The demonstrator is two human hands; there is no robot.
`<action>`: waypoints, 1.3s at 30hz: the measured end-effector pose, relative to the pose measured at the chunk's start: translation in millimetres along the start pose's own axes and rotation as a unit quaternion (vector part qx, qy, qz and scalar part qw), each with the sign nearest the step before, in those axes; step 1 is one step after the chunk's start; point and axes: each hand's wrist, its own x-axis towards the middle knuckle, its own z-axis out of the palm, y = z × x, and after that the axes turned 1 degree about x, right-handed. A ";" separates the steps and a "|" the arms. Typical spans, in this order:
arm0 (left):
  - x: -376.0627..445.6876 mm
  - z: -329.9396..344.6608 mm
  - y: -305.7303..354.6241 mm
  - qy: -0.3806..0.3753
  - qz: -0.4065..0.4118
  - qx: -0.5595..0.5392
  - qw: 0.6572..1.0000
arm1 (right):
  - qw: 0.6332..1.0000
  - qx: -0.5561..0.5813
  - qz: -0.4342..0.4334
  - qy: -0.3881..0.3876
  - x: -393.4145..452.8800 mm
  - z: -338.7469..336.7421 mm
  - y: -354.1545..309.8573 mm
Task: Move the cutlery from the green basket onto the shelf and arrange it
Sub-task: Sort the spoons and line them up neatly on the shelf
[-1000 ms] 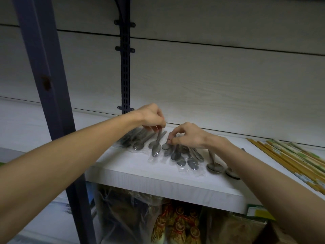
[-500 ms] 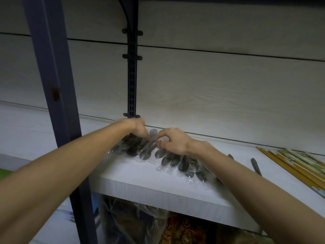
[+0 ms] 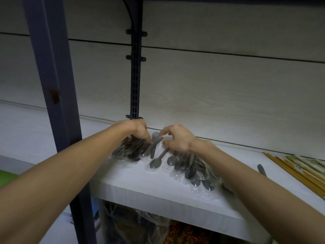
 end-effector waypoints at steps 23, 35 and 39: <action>15.5 5.5 -7.4 0.010 -0.025 -0.010 1.000 | 0.986 0.120 0.090 -0.075 41.0 11.9 20.8; 26.0 8.2 -10.4 0.031 -0.048 -0.021 0.998 | 0.996 0.066 0.022 0.053 18.8 -10.4 27.7; 25.9 10.4 -10.5 0.050 -0.032 0.011 0.998 | 0.988 0.095 -0.005 0.118 -6.6 -24.0 46.2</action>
